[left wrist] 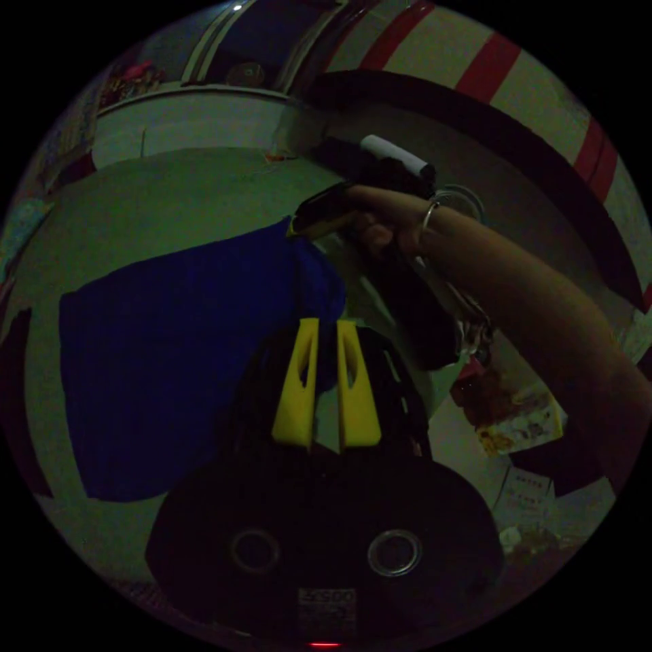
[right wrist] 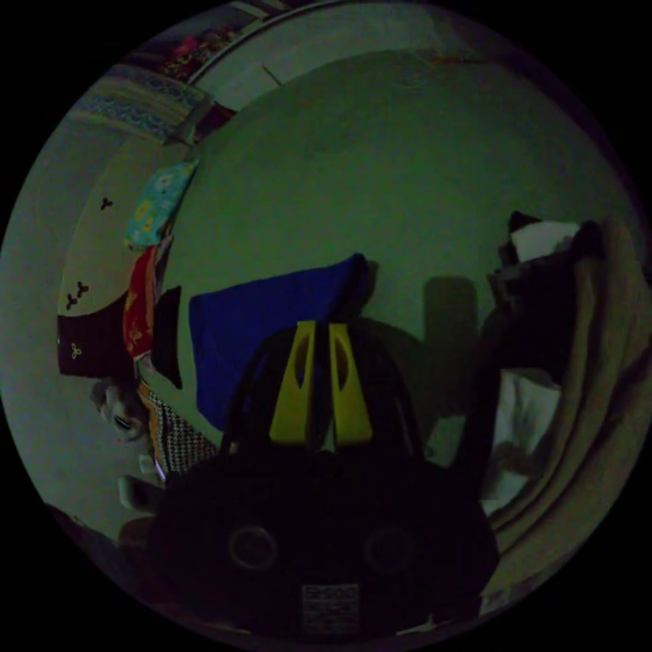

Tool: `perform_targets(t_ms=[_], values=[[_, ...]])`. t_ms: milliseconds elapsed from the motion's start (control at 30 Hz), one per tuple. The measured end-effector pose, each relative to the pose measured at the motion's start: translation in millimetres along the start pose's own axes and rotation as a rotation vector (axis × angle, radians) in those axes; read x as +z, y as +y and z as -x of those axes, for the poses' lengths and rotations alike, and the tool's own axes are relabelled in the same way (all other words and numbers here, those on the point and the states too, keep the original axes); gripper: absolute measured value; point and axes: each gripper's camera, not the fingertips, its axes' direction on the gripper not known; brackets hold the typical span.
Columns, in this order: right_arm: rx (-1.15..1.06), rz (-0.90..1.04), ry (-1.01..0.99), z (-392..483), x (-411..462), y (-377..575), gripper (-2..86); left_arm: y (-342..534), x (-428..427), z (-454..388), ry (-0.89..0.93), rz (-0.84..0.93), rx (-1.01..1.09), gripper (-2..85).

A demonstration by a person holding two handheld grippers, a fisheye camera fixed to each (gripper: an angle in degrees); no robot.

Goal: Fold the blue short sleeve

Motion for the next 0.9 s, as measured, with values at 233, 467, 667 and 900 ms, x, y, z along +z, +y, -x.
perform_targets(t_ms=[233, 467, 667, 900], values=[[-0.105, 0.001, 0.08, 93.3, 1.8, -9.7, -0.8, 21.3, -70.9, 49.9, -0.055, -0.051, 0.0, 5.8], [-0.329, 0.03, 0.199, 245.7, 66.8, -17.5, -0.8, 68.9, -155.7, 148.0, -0.114, -0.106, -0.189, 5.8], [-0.366, 0.095, 0.271, 329.4, 193.4, -30.6, -0.4, 120.0, -192.7, 246.2, -0.17, -0.103, -0.462, 6.3], [-0.479, 0.089, 0.337, 359.5, 242.8, -8.5, 4.1, 179.0, -211.2, 330.8, -0.206, -0.067, -0.7, 11.0]])
